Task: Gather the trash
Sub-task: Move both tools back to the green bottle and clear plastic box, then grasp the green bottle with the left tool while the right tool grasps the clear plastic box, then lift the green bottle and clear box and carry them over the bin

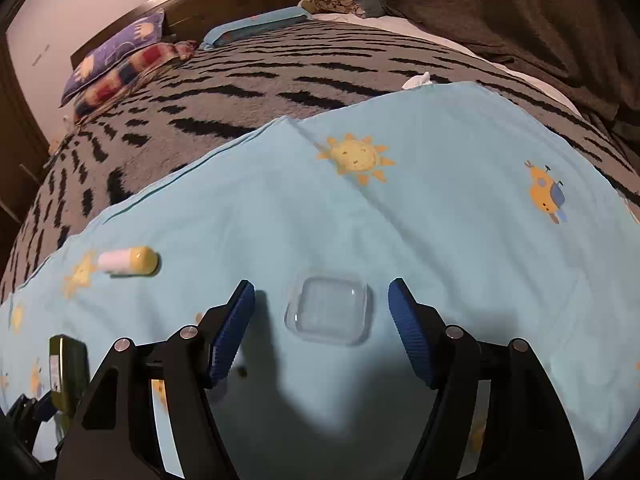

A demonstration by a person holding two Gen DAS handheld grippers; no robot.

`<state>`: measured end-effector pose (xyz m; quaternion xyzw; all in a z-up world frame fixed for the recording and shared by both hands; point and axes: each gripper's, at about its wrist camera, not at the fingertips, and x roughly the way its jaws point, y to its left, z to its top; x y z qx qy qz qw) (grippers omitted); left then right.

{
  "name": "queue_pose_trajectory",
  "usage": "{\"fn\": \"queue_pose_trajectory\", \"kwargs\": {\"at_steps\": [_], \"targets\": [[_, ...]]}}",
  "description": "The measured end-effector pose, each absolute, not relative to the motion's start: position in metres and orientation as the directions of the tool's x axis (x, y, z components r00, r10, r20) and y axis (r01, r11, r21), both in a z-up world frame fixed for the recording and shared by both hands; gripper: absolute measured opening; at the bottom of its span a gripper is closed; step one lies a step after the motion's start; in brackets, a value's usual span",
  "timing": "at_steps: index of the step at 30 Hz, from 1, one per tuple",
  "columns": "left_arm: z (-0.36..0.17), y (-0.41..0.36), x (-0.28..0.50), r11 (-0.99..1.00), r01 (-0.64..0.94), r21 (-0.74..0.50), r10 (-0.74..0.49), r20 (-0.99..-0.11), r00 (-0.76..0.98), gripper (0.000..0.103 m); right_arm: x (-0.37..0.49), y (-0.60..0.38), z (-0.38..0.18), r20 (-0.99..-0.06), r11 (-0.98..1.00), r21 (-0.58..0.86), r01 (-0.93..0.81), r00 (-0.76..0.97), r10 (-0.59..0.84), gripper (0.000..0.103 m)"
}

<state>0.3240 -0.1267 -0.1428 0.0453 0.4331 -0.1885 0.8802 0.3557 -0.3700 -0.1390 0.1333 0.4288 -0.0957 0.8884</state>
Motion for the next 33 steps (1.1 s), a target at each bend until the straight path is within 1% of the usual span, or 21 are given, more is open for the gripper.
{"fn": "queue_pose_trajectory", "kwargs": {"at_steps": [1, 3, 5, 7, 9, 10, 13, 14, 15, 16, 17, 25, 28, 33], "targets": [[-0.142, -0.128, 0.324, 0.923, 0.374, -0.090, -0.299, -0.779, 0.551, 0.062, 0.358, -0.370, -0.140, -0.789, 0.946, 0.153, 0.287, 0.612, -0.058, 0.070], [-0.142, -0.131, 0.324, 0.921, 0.378, -0.091, -0.303, -0.778, 0.551, 0.072, 0.360, -0.370, -0.141, -0.790, 0.946, 0.146, 0.289, 0.609, -0.064, 0.070], [-0.142, -0.134, 0.326, 0.923, 0.376, -0.085, -0.298, -0.777, 0.555, 0.074, 0.361, -0.370, -0.142, -0.790, 0.947, 0.142, 0.287, 0.609, -0.066, 0.070], [-0.142, -0.135, 0.331, 0.925, 0.370, -0.087, -0.296, -0.776, 0.557, 0.073, 0.363, -0.371, -0.142, -0.790, 0.947, 0.144, 0.287, 0.610, -0.065, 0.070], [-0.140, -0.135, 0.337, 0.929, 0.357, -0.098, -0.297, -0.772, 0.562, 0.073, 0.362, -0.372, -0.143, -0.787, 0.946, 0.147, 0.290, 0.613, -0.065, 0.064], [-0.138, -0.136, 0.340, 0.931, 0.350, -0.106, -0.300, -0.767, 0.567, 0.073, 0.362, -0.372, -0.143, -0.786, 0.945, 0.151, 0.291, 0.615, -0.064, 0.063], [-0.134, -0.139, 0.347, 0.930, 0.349, -0.113, -0.306, -0.764, 0.569, 0.073, 0.360, -0.376, -0.143, -0.780, 0.940, 0.166, 0.300, 0.622, -0.061, 0.049], [-0.133, -0.141, 0.349, 0.930, 0.351, -0.109, -0.304, -0.764, 0.569, 0.067, 0.358, -0.378, -0.142, -0.779, 0.938, 0.172, 0.301, 0.624, -0.058, 0.042], [-0.133, -0.142, 0.351, 0.930, 0.351, -0.108, -0.303, -0.767, 0.566, 0.055, 0.357, -0.378, -0.142, -0.779, 0.937, 0.174, 0.302, 0.625, -0.057, 0.040], [-0.133, -0.142, 0.353, 0.932, 0.346, -0.110, -0.299, -0.774, 0.559, 0.049, 0.356, -0.379, -0.142, -0.779, 0.938, 0.179, 0.298, 0.626, -0.051, 0.040], [-0.134, -0.141, 0.355, 0.933, 0.342, -0.114, -0.299, -0.777, 0.553, 0.046, 0.355, -0.380, -0.141, -0.779, 0.938, 0.179, 0.297, 0.625, -0.049, 0.040], [-0.131, -0.127, 0.327, 0.930, 0.359, -0.077, -0.279, -0.785, 0.553, 0.044, 0.324, -0.378, -0.130, -0.774, 0.943, 0.177, 0.281, 0.632, -0.043, 0.040], [-0.123, -0.117, 0.301, 0.925, 0.375, -0.061, -0.279, -0.779, 0.562, 0.044, 0.296, -0.365, -0.119, -0.767, 0.958, 0.160, 0.237, 0.641, -0.031, 0.040], [-0.101, -0.096, 0.239, 0.921, 0.382, -0.072, -0.301, -0.754, 0.584, 0.044, 0.238, -0.330, -0.096, -0.743, 0.980, 0.133, 0.147, 0.669, 0.001, 0.040]]}}
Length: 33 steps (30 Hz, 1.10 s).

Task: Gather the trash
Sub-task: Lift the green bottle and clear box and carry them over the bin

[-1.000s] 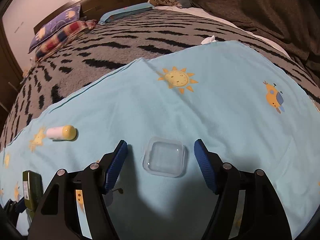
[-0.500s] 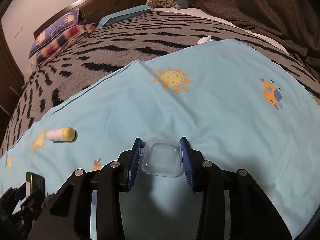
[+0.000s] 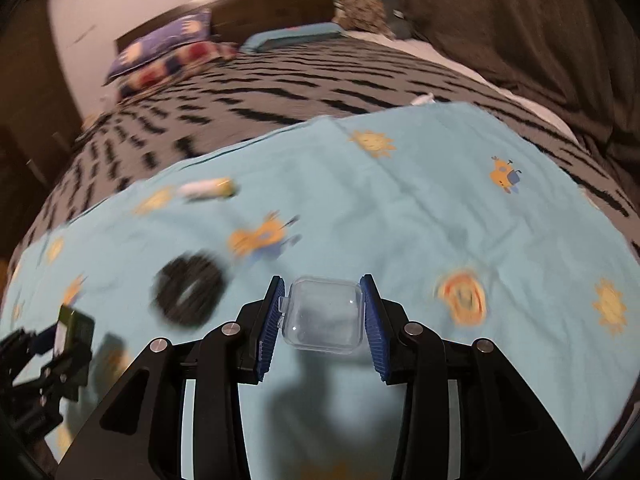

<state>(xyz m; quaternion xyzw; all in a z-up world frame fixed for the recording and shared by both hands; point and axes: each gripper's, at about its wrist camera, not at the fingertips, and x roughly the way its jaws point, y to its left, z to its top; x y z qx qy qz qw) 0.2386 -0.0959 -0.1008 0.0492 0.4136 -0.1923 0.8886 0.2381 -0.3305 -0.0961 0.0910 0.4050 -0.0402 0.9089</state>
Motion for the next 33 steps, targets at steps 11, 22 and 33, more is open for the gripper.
{"fn": "queue_pose_trajectory", "kwargs": {"at_steps": [11, 22, 33], "targets": [[-0.060, -0.057, 0.078, 0.915, 0.402, -0.042, -0.323, -0.674, 0.664, 0.044, 0.077, -0.252, -0.054, -0.670, 0.988, 0.145, -0.045, 0.731, 0.131, 0.040], [-0.109, -0.029, -0.051, 0.906, 0.416, -0.080, -0.355, -0.680, 0.642, 0.044, -0.056, -0.211, -0.102, -0.684, 0.981, 0.147, -0.129, 0.702, 0.195, 0.040], [-0.216, -0.025, -0.099, 0.913, 0.386, -0.130, -0.328, -0.796, 0.509, 0.044, -0.097, -0.193, -0.201, -0.789, 0.972, 0.210, -0.101, 0.569, 0.230, 0.040]]}}
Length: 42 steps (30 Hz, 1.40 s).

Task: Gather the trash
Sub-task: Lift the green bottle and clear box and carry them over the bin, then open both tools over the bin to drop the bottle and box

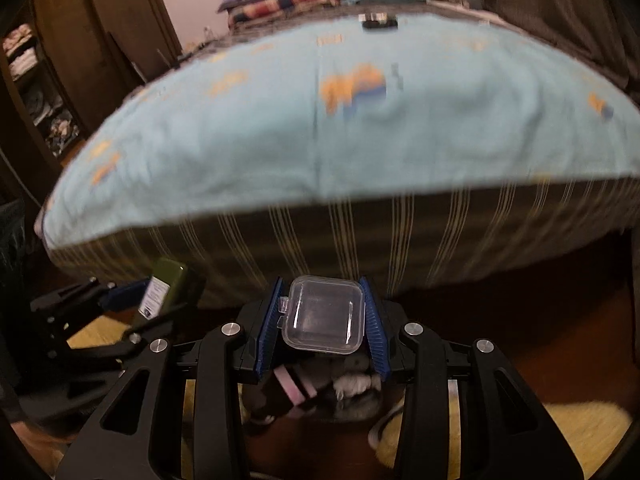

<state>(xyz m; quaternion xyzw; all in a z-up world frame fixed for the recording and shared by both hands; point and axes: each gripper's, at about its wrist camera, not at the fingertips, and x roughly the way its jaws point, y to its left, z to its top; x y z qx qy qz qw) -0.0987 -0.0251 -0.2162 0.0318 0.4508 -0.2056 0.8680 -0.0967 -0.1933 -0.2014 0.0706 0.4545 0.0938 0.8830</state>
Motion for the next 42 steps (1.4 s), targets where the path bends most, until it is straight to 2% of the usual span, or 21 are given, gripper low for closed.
{"fn": "queue_pose_trajectory", "kwargs": {"at_steps": [7, 14, 24, 30, 32, 34, 38, 42], "targets": [[-0.284, -0.029, -0.094, 0.923, 0.357, -0.142, -0.297, -0.854, 0.427, 0.044, -0.093, -0.192, -0.261, -0.834, 0.975, 0.218, -0.054, 0.509, 0.215, 0.040], [-0.327, -0.032, -0.083, 0.925, 0.347, -0.152, -0.280, -0.891, 0.357, 0.044, -0.084, -0.184, -0.321, -0.883, 0.968, 0.249, -0.030, 0.403, 0.240, 0.040], [-0.358, -0.027, -0.078, 0.925, 0.338, -0.175, -0.275, -0.921, 0.275, 0.043, -0.079, -0.180, -0.338, -0.903, 0.966, 0.257, -0.013, 0.353, 0.244, 0.042], [-0.357, -0.031, -0.078, 0.924, 0.339, -0.175, -0.273, -0.924, 0.267, 0.044, -0.071, -0.182, -0.336, -0.906, 0.966, 0.260, -0.010, 0.343, 0.247, 0.042], [-0.349, -0.031, -0.076, 0.924, 0.341, -0.172, -0.272, -0.923, 0.273, 0.044, -0.067, -0.183, -0.335, -0.904, 0.964, 0.264, -0.007, 0.346, 0.250, 0.046], [-0.342, -0.029, -0.079, 0.926, 0.341, -0.159, -0.265, -0.920, 0.289, 0.051, -0.063, -0.186, -0.333, -0.901, 0.963, 0.268, -0.001, 0.352, 0.251, 0.049], [-0.319, -0.029, -0.083, 0.926, 0.351, -0.140, -0.258, -0.913, 0.317, 0.056, -0.065, -0.197, -0.315, -0.887, 0.956, 0.292, 0.020, 0.380, 0.264, 0.053], [-0.278, -0.032, -0.093, 0.916, 0.385, -0.110, -0.266, -0.886, 0.379, 0.065, -0.072, -0.211, -0.261, -0.844, 0.967, 0.254, 0.001, 0.489, 0.221, 0.065]]}}
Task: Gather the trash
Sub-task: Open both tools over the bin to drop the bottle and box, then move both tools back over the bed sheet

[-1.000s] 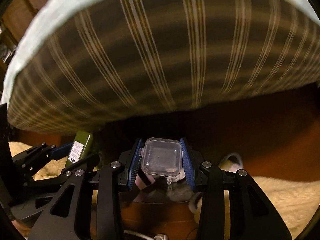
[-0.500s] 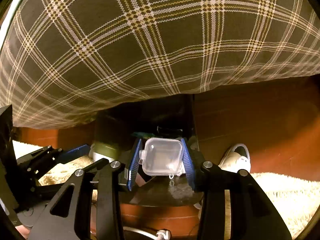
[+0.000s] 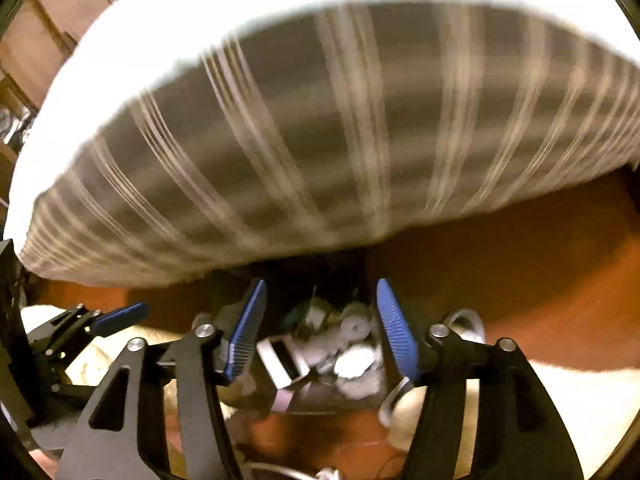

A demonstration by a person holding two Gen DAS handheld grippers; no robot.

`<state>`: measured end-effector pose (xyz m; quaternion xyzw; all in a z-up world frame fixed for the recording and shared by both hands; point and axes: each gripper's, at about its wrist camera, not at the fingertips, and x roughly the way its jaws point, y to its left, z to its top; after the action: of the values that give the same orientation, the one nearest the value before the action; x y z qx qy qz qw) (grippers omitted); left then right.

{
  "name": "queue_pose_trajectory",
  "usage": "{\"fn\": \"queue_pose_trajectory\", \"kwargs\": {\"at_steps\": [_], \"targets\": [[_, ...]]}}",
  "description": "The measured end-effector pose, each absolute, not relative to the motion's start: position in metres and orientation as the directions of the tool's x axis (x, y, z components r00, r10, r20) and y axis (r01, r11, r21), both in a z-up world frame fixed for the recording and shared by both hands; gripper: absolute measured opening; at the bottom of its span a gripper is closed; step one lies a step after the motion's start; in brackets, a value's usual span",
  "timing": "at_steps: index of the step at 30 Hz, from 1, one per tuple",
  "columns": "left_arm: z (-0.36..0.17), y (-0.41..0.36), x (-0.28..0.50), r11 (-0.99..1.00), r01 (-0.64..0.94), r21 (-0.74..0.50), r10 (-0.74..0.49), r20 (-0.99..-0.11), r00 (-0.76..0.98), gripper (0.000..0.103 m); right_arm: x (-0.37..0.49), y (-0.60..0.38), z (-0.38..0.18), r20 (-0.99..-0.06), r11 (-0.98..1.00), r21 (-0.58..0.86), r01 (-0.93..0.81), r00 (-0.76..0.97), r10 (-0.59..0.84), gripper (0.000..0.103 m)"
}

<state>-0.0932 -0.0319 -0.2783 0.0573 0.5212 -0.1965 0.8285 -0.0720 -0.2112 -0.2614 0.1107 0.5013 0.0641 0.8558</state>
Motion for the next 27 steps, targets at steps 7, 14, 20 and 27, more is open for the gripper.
{"fn": "queue_pose_trajectory", "kwargs": {"at_steps": [7, 14, 20, 27], "targets": [[-0.179, -0.036, -0.081, 0.904, 0.424, -0.063, -0.302, -0.795, 0.526, 0.079, -0.062, -0.243, -0.164, -0.730, 0.975, 0.221, 0.012, 0.665, 0.157, 0.082], [-0.114, -0.026, -0.017, 0.920, 0.383, -0.083, -0.319, -0.725, 0.610, 0.085, -0.010, -0.268, -0.104, -0.668, 0.977, 0.211, 0.003, 0.730, 0.142, 0.087], [-0.094, -0.030, 0.060, 0.933, 0.351, -0.083, -0.305, -0.700, 0.646, 0.092, 0.069, -0.268, -0.084, -0.662, 0.984, 0.178, -0.011, 0.738, 0.128, 0.087], [-0.090, -0.038, 0.136, 0.941, 0.335, -0.049, -0.272, -0.701, 0.660, 0.092, 0.172, -0.258, -0.094, -0.708, 0.983, 0.185, -0.012, 0.692, 0.142, 0.087]]}}
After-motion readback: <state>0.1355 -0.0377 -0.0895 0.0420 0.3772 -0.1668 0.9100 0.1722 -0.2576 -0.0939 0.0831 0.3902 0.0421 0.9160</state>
